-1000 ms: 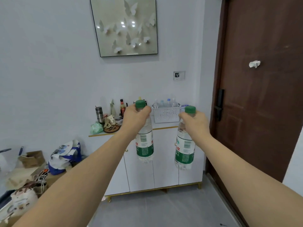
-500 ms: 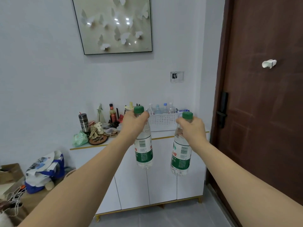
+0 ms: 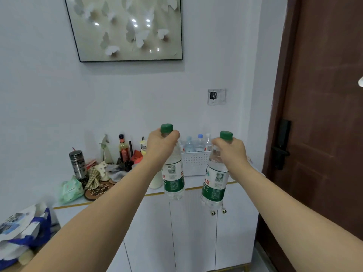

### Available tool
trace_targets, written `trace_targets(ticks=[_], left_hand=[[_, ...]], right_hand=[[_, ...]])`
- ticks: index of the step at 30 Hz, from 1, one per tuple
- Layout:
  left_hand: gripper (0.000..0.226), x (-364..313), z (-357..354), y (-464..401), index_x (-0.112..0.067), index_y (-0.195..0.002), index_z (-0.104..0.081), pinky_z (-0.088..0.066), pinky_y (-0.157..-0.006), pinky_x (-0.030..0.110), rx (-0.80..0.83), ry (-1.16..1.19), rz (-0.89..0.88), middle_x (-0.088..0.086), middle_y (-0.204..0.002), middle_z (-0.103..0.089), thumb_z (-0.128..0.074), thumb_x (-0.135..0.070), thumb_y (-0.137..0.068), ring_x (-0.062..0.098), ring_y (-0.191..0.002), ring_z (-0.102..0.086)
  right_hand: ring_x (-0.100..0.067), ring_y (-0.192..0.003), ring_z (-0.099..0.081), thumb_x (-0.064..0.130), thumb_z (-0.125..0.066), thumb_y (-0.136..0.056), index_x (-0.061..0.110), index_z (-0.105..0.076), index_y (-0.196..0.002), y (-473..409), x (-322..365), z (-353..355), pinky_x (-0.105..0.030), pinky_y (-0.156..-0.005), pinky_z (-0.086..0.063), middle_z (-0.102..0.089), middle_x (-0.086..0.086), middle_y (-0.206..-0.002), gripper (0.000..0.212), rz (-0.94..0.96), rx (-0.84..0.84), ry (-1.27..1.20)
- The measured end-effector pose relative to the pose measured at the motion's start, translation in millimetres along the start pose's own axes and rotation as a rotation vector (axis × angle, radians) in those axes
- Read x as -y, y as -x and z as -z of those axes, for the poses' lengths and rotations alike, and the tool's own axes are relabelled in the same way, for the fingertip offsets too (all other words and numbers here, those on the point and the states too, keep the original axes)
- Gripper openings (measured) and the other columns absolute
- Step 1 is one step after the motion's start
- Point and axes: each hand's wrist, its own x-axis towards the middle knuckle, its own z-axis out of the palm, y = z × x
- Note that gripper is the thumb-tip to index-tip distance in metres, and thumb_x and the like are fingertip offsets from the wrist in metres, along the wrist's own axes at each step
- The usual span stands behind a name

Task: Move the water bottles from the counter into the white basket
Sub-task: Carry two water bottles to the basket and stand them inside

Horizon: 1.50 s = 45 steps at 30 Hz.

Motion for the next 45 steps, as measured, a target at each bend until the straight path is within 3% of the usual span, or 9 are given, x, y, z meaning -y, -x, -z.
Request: trace_targets(ticks=[5, 10, 18, 23, 27, 32, 38, 42, 45], left_hand=[[0.027, 26.5, -32.1, -58.9, 0.007, -0.094, -0.063, -0.041, -0.06, 0.028, -0.005, 0.007, 0.022, 0.008, -0.075, -0.061, -0.06, -0.018, -0.084, 0.016, -0.063, -0.051], [0.026, 52.2, -66.4, -118.0, 0.008, -0.092, -0.062, -0.039, -0.06, 0.028, -0.033, 0.029, 0.024, 0.009, -0.076, -0.058, -0.06, -0.017, -0.084, 0.018, -0.066, -0.049], [0.024, 68.4, -112.9, -220.7, 0.002, -0.088, -0.059, -0.038, -0.062, 0.031, -0.113, 0.008, 0.01, 0.007, -0.077, -0.052, -0.061, -0.021, -0.083, 0.017, -0.069, -0.045], [0.025, 80.8, -129.1, -272.5, 0.0, -0.089, -0.059, -0.039, -0.066, 0.034, -0.179, 0.049, 0.028, 0.006, -0.077, -0.051, -0.06, -0.023, -0.08, 0.017, -0.07, -0.045], [0.025, 99.3, -140.5, -305.1, -0.002, -0.089, -0.058, -0.041, -0.066, 0.033, -0.21, 0.056, 0.057, 0.004, -0.077, -0.052, -0.062, -0.026, -0.08, 0.018, -0.069, -0.047], [0.011, 122.4, -149.7, -342.4, -0.015, -0.08, -0.053, -0.039, -0.064, 0.033, -0.208, 0.072, 0.068, 0.004, -0.075, -0.048, -0.062, -0.022, -0.081, 0.019, -0.067, -0.044], [0.017, 161.8, -156.9, -378.6, -0.005, -0.086, -0.055, -0.037, -0.064, 0.031, -0.194, 0.102, 0.069, 0.004, -0.076, -0.047, -0.062, -0.021, -0.085, 0.018, -0.067, -0.042], [0.025, 203.7, -164.2, -387.7, 0.002, -0.091, -0.056, -0.037, -0.063, 0.031, -0.172, 0.094, 0.102, 0.001, -0.074, -0.047, -0.063, -0.021, -0.086, 0.016, -0.068, -0.043], [0.027, 226.1, -166.4, -393.3, 0.001, -0.1, -0.06, -0.041, -0.067, 0.031, -0.132, 0.081, 0.148, 0.002, -0.081, -0.053, -0.064, -0.024, -0.088, 0.017, -0.074, -0.049]], right_hand=[[-0.025, -0.066, -0.062, 0.015, -0.067, -0.079, 0.018, -0.063, -0.068, -62.3, -21.0, -14.1, -0.038, -0.069, -0.058, -0.062, -0.005, -0.069, 0.012, -0.016, 0.031, -0.02], [-0.027, -0.063, -0.065, 0.029, -0.071, -0.064, 0.017, -0.064, -0.065, -138.8, -43.9, -21.1, -0.055, -0.076, -0.057, -0.063, -0.008, -0.068, 0.013, -0.029, 0.054, 0.009], [-0.035, -0.079, -0.072, 0.022, -0.071, -0.074, 0.018, -0.057, -0.07, -261.6, -54.1, -35.5, -0.033, -0.065, -0.052, -0.056, -0.004, -0.074, 0.015, -0.012, 0.108, -0.106], [-0.013, -0.065, -0.061, 0.021, -0.069, -0.083, 0.018, -0.059, -0.077, -316.1, -65.4, -55.1, -0.041, -0.086, -0.057, -0.058, 0.003, -0.076, 0.013, 0.01, 0.12, -0.175], [-0.018, -0.077, -0.064, 0.031, -0.069, -0.086, 0.02, -0.059, -0.084, -351.2, -84.3, -70.8, -0.046, -0.092, -0.056, -0.061, 0.002, -0.084, 0.016, 0.003, 0.13, -0.178], [-0.015, -0.082, -0.066, 0.03, -0.066, -0.091, 0.023, -0.056, -0.098, -382.7, -109.5, -94.9, -0.037, -0.092, -0.055, -0.06, 0.007, -0.094, 0.014, 0.008, 0.144, -0.194], [-0.02, -0.097, -0.067, 0.036, -0.066, -0.091, 0.024, -0.054, -0.105, -414.1, -138.9, -120.8, -0.038, -0.095, -0.052, -0.062, 0.009, -0.1, 0.022, 0.022, 0.153, -0.075], [-0.016, -0.106, -0.056, 0.04, -0.062, -0.092, 0.025, -0.051, -0.109, -424.2, -161.9, -132.0, -0.029, -0.09, -0.039, -0.059, 0.008, -0.106, 0.025, 0.015, 0.188, 0.081], [-0.021, -0.112, -0.055, 0.059, -0.059, -0.084, 0.029, -0.054, -0.105, -430.6, -178.9, -141.6, -0.035, -0.096, -0.042, -0.058, 0.0, -0.117, 0.036, -0.022, 0.277, 0.297]])
